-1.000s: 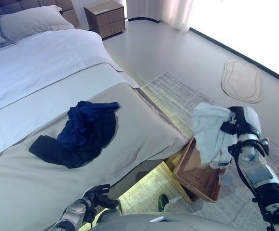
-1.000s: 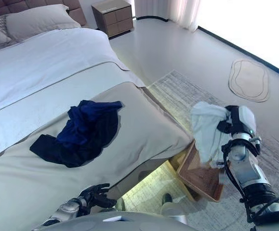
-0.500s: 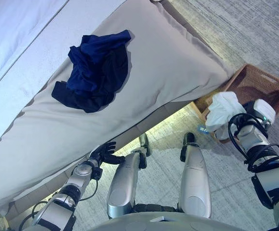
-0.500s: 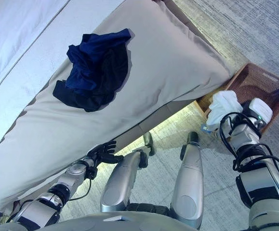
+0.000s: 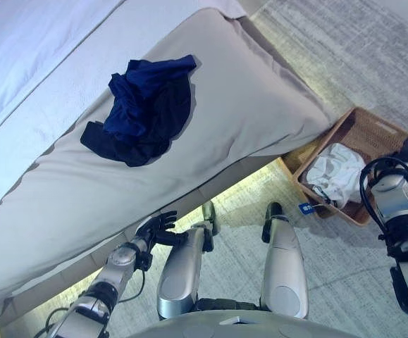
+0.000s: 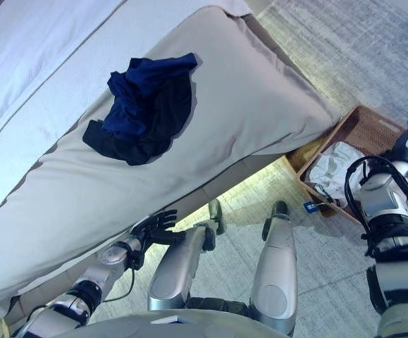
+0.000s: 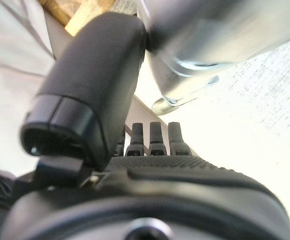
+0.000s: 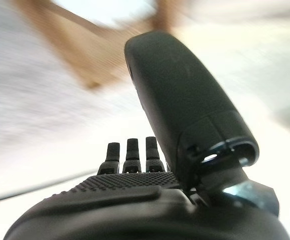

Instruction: Pick up the clothes from the bed and place them into the basket

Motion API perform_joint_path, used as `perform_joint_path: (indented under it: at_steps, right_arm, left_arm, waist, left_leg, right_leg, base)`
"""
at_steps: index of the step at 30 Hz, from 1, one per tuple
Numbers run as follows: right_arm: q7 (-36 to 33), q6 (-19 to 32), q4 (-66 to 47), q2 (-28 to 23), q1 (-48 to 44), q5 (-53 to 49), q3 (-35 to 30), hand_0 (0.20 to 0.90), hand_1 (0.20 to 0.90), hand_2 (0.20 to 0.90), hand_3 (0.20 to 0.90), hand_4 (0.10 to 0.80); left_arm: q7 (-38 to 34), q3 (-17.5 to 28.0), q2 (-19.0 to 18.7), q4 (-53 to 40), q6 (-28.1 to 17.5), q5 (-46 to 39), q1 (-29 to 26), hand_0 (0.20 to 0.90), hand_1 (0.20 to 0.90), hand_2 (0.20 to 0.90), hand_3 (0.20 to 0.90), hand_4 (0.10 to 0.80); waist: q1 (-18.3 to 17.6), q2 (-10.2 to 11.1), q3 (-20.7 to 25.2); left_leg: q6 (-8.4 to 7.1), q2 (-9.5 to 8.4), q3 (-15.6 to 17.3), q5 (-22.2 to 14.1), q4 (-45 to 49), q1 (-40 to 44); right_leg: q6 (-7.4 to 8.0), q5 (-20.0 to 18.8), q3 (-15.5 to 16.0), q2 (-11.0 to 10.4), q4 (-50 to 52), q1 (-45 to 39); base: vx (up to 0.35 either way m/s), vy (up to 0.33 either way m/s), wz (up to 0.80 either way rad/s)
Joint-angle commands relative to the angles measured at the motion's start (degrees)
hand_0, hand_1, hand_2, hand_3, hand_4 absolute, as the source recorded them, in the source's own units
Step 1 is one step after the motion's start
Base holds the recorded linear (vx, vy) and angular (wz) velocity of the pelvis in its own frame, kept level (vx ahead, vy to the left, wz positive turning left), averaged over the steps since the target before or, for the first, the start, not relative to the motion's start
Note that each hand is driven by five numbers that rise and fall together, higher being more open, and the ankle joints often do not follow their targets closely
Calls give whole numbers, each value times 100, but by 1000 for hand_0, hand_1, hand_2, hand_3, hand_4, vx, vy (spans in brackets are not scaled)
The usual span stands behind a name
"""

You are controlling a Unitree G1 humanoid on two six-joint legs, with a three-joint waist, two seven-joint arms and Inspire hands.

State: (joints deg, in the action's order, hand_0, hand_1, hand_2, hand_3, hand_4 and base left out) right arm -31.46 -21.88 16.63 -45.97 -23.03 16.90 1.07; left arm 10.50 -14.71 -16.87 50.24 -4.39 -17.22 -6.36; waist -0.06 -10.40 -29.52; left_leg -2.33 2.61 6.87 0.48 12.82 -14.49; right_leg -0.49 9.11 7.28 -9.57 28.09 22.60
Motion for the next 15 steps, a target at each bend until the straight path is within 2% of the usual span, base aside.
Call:
perform_joint_path:
  at_steps: [1, 5, 10, 13, 15]
  right_arm:
    - [-138, 992, -930, -341, -310, 1298, -109, 900, 900, 900, 900, 800]
    - [688, 1495, -1178, -364, -535, 1184, 440, 900, 900, 900, 900, 800]
    - [1325, 1727, -729, -178, -1092, 929, 1153, 900, 900, 900, 900, 800]
    - [1464, 1647, 100, 50, -1876, 934, 1811, 900, 900, 900, 900, 800]
    - [1449, 1561, 1044, 157, -2875, 875, 2341, 900, 900, 900, 900, 800]
  left_arm:
    - [-15, 356, -247, -95, 24, -116, 514, 900, 900, 900, 900, 800]
    - [-70, 469, -193, 161, 87, 44, 610, 900, 900, 900, 900, 800]
    - [-68, 411, -226, 358, 94, 221, 701, 900, 900, 900, 900, 800]
    - [-36, 328, -430, 509, 50, 288, 621, 900, 900, 900, 900, 800]
    - [-68, 242, -636, 591, 64, -7, 433, 900, 900, 900, 900, 800]
  waist:
    - [25, 362, 437]
    - [370, 741, 758]
    - [796, 917, 871]
    - [1212, 991, 816]
    - [1538, 997, 708]
  left_leg:
    - [166, -281, 10, -308, 29, 140]
    - [266, -353, -167, -422, 11, 343]
    - [379, -460, -398, -482, 29, 445]
    - [465, -532, -625, -445, -16, 405]
    - [485, -599, -818, -393, -6, 209]
  right_leg:
    - [-45, 309, 443, 139, -136, -722]
    - [120, 121, 645, 47, -535, -1191]
    - [249, -23, 876, -38, -811, -1569]
    - [343, -160, 1086, -117, -927, -1751]
    - [359, -207, 1280, -191, -977, -1775]
  base:
    - [109, 226, -5]
    - [127, 166, 19]
    - [77, 134, 38]
    - [22, 113, 62]
    - [-71, 137, 63]
